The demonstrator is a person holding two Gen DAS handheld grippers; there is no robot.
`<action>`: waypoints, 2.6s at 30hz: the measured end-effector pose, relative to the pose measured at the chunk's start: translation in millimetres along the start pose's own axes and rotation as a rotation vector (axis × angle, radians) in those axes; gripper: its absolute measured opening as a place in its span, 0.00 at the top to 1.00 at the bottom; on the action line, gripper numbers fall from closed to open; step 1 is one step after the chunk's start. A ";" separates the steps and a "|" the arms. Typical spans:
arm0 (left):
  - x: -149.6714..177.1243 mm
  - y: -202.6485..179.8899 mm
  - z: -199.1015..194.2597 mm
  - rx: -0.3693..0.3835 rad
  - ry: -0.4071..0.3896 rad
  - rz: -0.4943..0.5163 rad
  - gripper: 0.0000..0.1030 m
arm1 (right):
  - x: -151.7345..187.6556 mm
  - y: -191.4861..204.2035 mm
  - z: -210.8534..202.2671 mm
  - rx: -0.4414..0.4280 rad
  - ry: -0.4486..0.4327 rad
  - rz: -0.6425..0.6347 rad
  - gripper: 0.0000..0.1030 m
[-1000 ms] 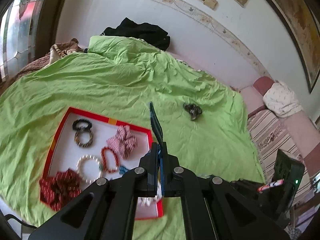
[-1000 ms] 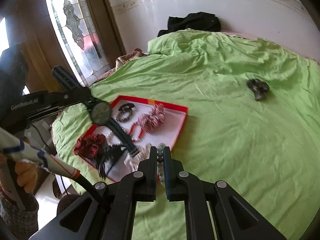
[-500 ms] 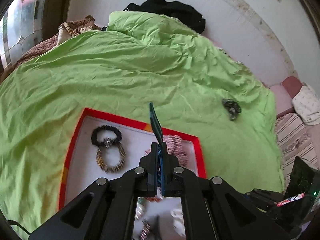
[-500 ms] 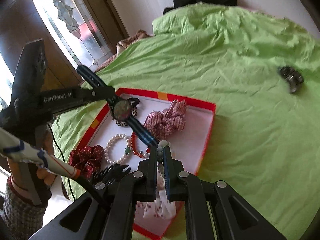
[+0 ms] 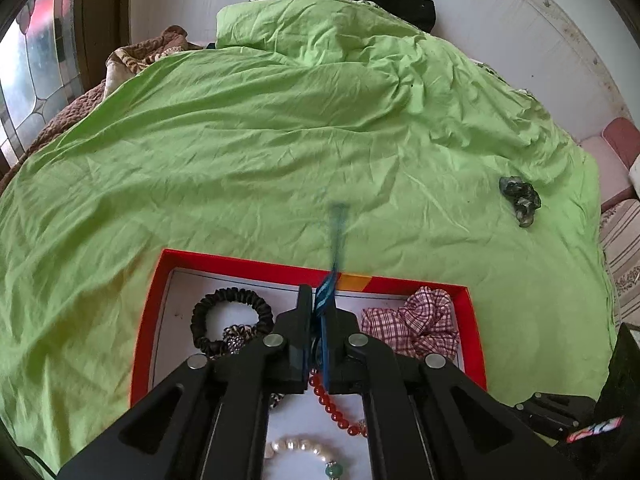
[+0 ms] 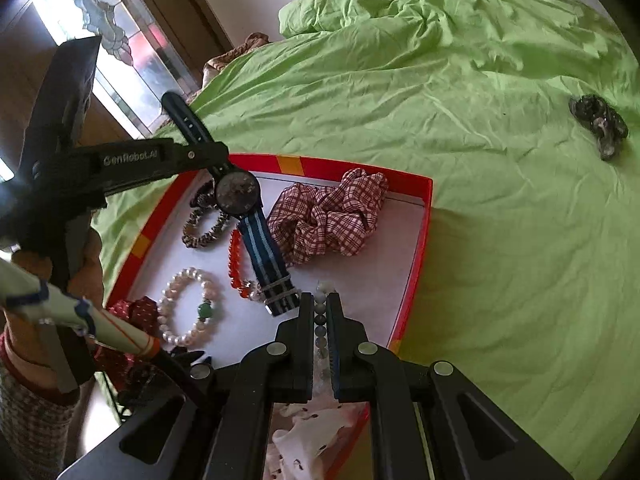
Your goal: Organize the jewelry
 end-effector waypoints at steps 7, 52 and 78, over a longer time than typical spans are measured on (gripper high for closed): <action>0.7 -4.0 -11.7 0.022 -0.032 -0.009 0.70 | -2.8 1.9 -7.5 0.032 -0.040 -0.020 0.74; 143.7 59.8 -160.9 -0.230 -0.160 -0.207 0.38 | -23.5 35.2 43.0 0.261 0.090 -0.103 0.67; 175.3 -43.9 -280.7 -0.509 -0.550 0.013 0.00 | 80.7 21.1 -132.1 0.244 -0.175 -0.002 0.35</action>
Point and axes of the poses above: each gripper's, at about its wrist camera, not at the fingertips, and z roughly the way its jaws point, y to its left, x to its underside, the point moved 7 cm from there along z, roughly the way its jaws point, and after that the axes turned 6 degrees about x, right-handed, at the moved point
